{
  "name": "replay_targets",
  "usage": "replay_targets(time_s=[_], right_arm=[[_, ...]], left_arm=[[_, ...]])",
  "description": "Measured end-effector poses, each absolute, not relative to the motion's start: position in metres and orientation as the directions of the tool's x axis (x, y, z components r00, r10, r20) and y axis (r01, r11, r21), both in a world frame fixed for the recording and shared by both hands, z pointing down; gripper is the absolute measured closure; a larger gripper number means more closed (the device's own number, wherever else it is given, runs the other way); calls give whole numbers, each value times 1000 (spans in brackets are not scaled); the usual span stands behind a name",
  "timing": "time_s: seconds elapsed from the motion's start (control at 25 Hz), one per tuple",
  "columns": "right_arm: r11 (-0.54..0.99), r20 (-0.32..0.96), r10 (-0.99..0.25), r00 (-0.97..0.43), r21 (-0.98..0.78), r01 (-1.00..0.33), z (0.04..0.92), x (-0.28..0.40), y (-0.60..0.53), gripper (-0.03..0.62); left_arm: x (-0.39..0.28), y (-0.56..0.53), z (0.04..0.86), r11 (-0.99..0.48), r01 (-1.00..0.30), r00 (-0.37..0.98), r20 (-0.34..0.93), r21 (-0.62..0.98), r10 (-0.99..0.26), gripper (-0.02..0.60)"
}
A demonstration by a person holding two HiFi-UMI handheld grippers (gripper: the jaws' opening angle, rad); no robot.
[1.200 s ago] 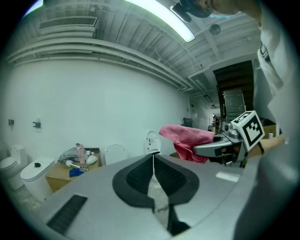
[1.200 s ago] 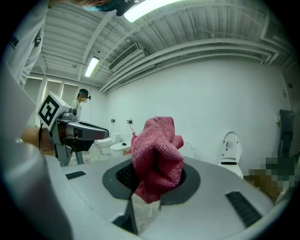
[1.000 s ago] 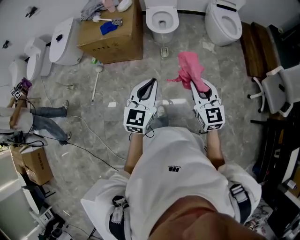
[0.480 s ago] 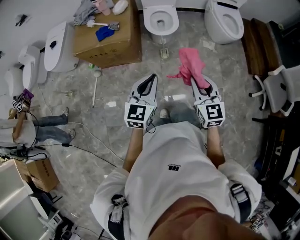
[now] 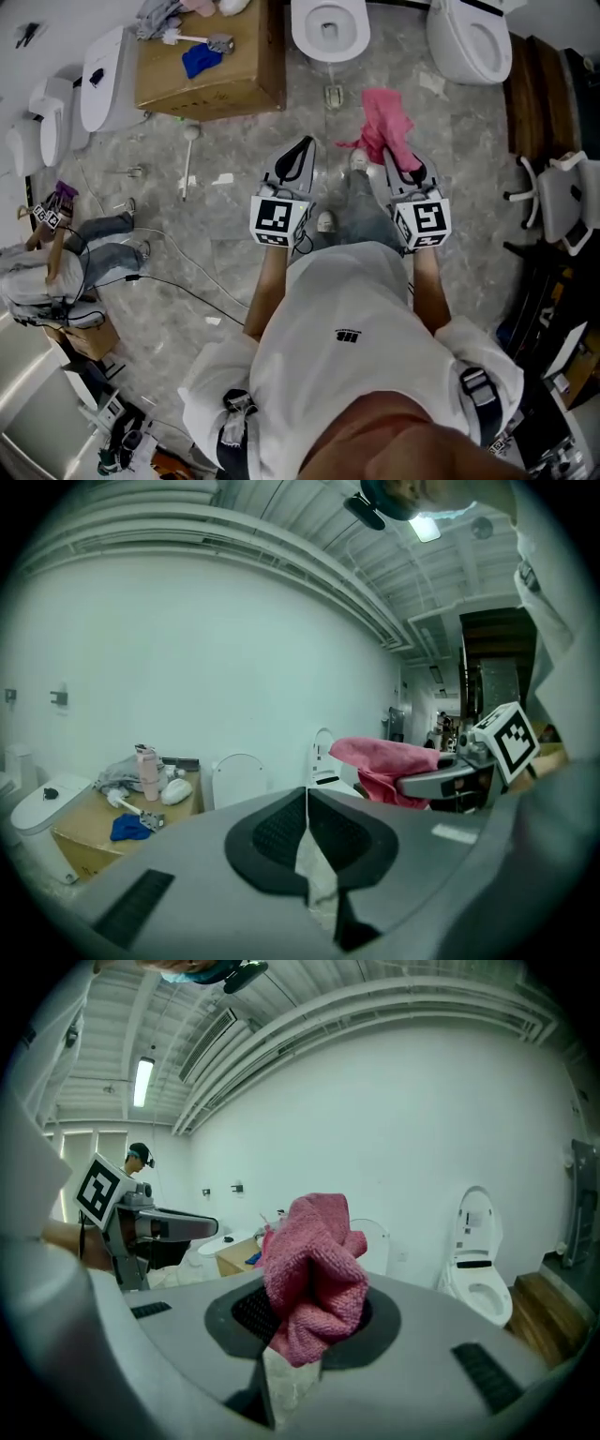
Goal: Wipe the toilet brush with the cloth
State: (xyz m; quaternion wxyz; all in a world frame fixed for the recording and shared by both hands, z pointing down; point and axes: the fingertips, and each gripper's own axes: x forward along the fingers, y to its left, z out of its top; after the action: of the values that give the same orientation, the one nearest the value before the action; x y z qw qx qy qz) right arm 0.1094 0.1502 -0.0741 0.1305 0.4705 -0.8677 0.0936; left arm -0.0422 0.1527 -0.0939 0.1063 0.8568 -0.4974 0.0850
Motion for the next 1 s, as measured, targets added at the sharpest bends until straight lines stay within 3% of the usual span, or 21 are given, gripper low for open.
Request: replay_targets(time_s=[0.44, 1.0], right_arm=[[623, 400, -680, -615, -127, -772, -4, 133, -11, 516], [638, 505, -590, -630, -187, -747, 136, 128, -88, 514]], left_arm=[[-25, -2, -20, -386, -918, 393, 355, 93, -848, 565], [-22, -95, 123, -341, -925, 380, 459, 168, -803, 565]])
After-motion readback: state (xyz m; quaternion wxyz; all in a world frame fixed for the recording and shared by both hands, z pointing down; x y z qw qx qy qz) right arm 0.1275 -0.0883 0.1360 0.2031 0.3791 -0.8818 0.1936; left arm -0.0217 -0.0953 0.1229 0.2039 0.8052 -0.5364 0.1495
